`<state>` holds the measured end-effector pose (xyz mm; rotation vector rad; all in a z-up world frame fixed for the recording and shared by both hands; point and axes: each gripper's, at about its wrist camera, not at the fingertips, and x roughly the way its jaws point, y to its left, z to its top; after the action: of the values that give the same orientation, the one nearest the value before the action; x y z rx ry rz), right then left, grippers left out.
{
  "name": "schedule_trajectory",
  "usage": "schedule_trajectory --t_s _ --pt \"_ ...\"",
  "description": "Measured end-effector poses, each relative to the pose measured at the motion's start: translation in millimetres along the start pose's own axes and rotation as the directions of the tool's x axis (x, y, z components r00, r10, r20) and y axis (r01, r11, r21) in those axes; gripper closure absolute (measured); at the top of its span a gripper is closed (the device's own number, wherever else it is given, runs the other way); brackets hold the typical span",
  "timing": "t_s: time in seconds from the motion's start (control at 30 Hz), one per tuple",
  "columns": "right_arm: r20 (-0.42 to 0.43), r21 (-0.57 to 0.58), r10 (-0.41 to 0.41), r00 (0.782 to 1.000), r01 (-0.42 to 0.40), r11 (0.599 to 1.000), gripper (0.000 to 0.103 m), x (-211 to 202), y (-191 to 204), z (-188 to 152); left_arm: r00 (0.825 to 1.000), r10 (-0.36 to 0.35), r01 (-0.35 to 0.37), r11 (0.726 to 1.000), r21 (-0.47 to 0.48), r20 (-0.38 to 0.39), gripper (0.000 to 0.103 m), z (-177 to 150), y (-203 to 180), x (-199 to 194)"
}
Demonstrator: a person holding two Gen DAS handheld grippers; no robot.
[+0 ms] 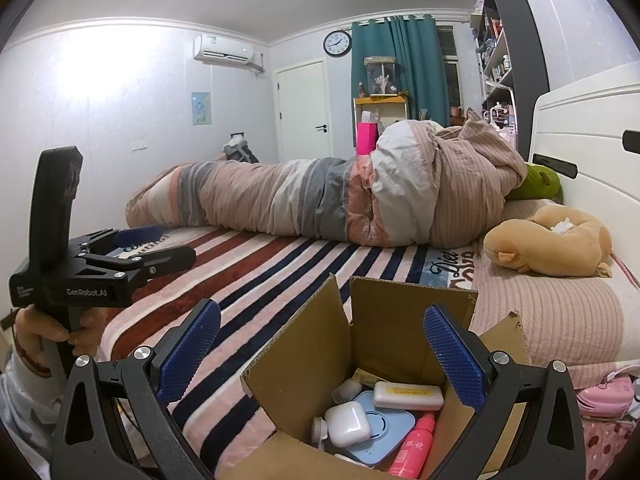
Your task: Organize rigid objects
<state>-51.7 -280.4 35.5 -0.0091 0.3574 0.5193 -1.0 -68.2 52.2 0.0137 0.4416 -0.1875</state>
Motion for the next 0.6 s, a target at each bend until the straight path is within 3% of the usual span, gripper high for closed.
schedule_trajectory --t_s 0.6 --pt "-0.003 -0.002 0.007 1.000 -0.007 1.000 0.001 0.5 2.4 -1.3 1.000 0.002 -0.002 1.000 0.001 0.001 0.002 -0.2 1.1 0.0"
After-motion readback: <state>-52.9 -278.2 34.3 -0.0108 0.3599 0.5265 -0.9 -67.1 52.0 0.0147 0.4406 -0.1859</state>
